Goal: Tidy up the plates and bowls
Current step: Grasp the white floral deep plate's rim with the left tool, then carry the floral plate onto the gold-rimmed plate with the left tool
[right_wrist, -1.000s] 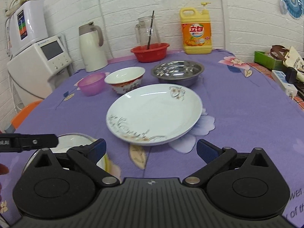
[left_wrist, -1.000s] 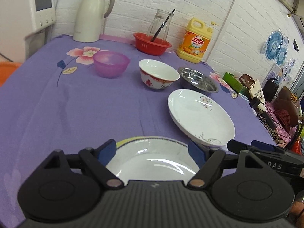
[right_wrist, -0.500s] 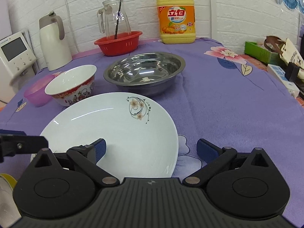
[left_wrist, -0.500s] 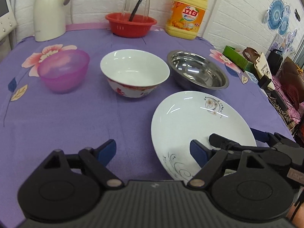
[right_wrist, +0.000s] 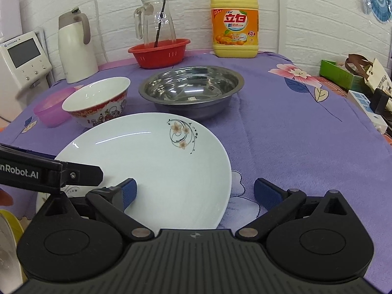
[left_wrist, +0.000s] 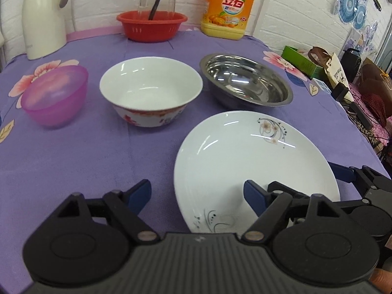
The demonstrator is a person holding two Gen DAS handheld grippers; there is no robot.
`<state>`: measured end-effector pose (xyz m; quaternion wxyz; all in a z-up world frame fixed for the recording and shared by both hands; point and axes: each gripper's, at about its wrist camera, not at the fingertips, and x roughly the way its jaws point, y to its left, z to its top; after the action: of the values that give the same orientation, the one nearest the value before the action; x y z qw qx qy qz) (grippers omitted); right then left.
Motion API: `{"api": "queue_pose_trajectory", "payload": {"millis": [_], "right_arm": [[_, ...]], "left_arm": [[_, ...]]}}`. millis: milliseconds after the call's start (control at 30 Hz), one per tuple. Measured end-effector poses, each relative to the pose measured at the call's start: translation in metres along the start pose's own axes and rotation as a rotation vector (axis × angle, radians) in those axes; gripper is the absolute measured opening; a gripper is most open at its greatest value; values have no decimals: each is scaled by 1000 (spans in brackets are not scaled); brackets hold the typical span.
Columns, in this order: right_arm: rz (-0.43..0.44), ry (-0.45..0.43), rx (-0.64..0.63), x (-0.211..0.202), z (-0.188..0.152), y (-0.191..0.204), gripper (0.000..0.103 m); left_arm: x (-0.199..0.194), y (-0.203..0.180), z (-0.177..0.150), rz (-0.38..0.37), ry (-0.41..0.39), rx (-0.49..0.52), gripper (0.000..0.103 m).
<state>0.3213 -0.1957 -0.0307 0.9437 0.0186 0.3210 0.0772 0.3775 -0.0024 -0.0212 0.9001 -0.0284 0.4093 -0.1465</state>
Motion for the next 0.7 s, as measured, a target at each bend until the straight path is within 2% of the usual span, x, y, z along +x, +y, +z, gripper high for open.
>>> {"api": "queue_pose_trajectory", "payload": {"millis": [67,500,700], "right_arm": [[13,5,-11,0,0,3,103],[48,30,-19,-8,-3,1,103],[72,39,-57,-8,-5,12,103]], "left_arm": [[2,-7,1,-28,9,19,77],[14,-16,7,40,6,68,74],[16,-24,7,22,8,94,74]]}}
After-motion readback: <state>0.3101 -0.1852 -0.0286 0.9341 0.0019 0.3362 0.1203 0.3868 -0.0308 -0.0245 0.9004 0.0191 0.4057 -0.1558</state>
